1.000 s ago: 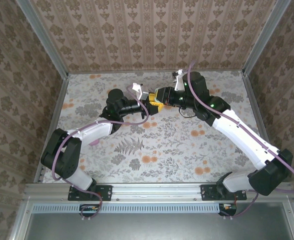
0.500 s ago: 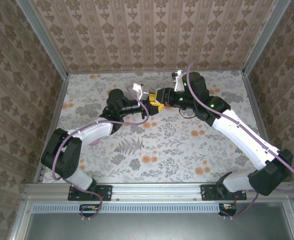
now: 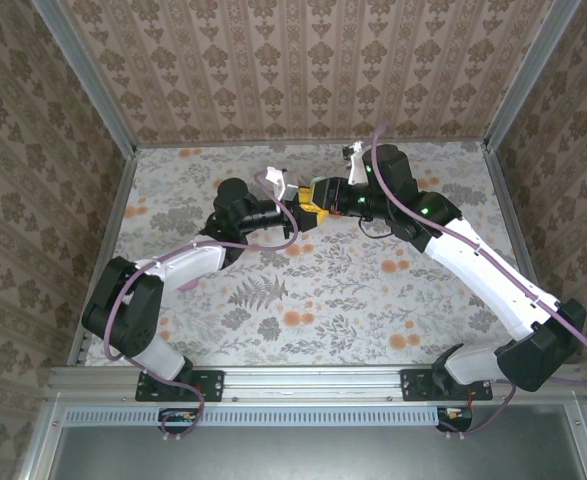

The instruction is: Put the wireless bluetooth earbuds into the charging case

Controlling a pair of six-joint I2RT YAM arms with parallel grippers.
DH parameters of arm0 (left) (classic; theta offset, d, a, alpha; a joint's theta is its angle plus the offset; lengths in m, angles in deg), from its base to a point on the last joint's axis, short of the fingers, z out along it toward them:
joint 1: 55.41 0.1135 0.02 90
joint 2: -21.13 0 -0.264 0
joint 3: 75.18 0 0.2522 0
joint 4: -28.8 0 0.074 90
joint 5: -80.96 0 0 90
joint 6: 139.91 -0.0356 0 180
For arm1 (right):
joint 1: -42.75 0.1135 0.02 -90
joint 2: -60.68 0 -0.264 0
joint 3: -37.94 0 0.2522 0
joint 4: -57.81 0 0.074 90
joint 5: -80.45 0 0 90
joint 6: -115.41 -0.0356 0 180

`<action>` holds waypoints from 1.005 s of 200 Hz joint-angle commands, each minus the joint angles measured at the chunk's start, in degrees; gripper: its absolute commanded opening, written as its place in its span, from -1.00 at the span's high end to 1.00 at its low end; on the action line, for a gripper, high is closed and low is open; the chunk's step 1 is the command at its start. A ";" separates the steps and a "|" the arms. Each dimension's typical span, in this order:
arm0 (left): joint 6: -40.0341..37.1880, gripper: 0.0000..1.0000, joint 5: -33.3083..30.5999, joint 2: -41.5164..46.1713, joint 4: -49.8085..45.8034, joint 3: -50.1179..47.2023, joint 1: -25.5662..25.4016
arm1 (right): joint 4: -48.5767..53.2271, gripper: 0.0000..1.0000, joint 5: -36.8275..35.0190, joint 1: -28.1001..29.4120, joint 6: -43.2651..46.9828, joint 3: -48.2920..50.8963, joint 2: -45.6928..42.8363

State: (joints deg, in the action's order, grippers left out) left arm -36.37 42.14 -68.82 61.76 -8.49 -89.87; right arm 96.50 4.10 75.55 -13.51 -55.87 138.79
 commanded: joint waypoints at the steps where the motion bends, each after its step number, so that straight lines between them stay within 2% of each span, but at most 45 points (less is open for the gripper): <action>1: 1.04 0.39 0.15 0.73 4.54 1.72 0.01 | 4.55 0.42 -2.13 0.07 1.21 -1.49 -0.06; 42: 0.93 0.39 0.24 0.75 4.43 1.65 0.02 | 4.96 0.37 -3.40 0.07 1.22 -2.15 -0.60; 58: 0.89 0.39 0.16 0.75 4.43 1.48 0.09 | 4.53 0.30 -3.37 0.07 0.91 -2.34 -1.03; 201: 0.87 0.39 0.53 0.67 4.27 1.27 0.09 | 3.03 0.15 -3.98 -0.01 1.30 -5.23 -0.01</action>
State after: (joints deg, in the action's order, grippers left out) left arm -36.37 41.92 -68.82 62.98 -8.49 -89.82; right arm 99.01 1.48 75.64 -13.29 -58.84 138.70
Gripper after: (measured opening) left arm 0.344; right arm 0.422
